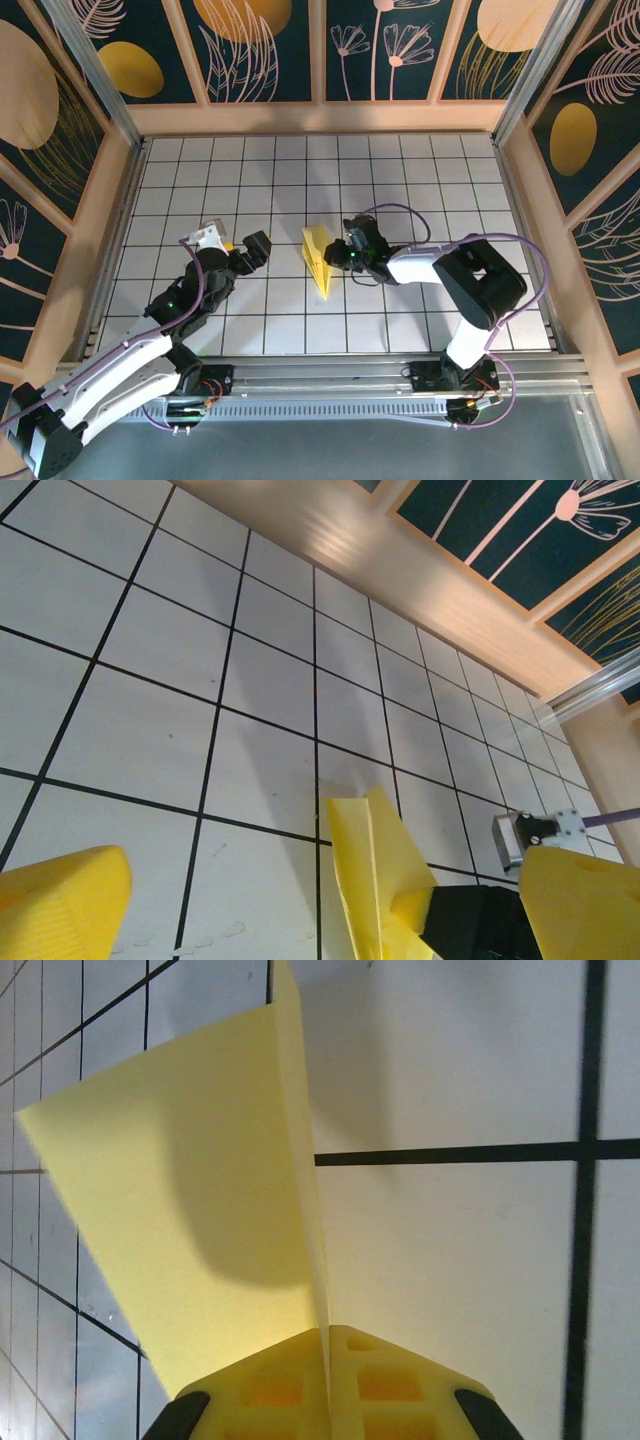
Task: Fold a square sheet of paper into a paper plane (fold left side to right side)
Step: Place the paper plane at the center of the table.
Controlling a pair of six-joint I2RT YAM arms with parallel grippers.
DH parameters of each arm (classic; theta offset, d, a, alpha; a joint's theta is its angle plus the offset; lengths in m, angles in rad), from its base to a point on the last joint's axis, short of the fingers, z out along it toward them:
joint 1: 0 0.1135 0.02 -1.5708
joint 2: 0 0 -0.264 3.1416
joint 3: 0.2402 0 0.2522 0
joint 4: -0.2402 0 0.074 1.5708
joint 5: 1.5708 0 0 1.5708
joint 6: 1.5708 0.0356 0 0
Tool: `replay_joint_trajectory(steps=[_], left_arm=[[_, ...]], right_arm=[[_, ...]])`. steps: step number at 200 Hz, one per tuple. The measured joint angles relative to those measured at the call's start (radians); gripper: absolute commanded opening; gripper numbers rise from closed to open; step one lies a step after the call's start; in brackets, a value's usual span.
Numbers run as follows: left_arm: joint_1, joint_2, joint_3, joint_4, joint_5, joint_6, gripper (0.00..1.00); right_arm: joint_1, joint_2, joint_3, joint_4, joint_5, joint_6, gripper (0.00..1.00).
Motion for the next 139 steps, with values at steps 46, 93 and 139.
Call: replay_joint_trajectory(steps=[46, 93, 139], left_arm=[[0.000, 0.012, -0.001, 0.017, 0.011, -0.002, 0.99], [0.000, 0.014, -0.001, 0.018, 0.014, -0.008, 0.99], [0.000, 0.016, -0.005, 0.022, 0.014, -0.008, 0.99]], right_arm=[[-0.008, -0.018, -0.021, -0.040, 0.041, -0.001, 0.08], [-0.019, -0.018, -0.036, -0.070, 0.063, 0.001, 0.08], [-0.021, -0.038, -0.036, -0.085, 0.067, 0.000, 0.08]])
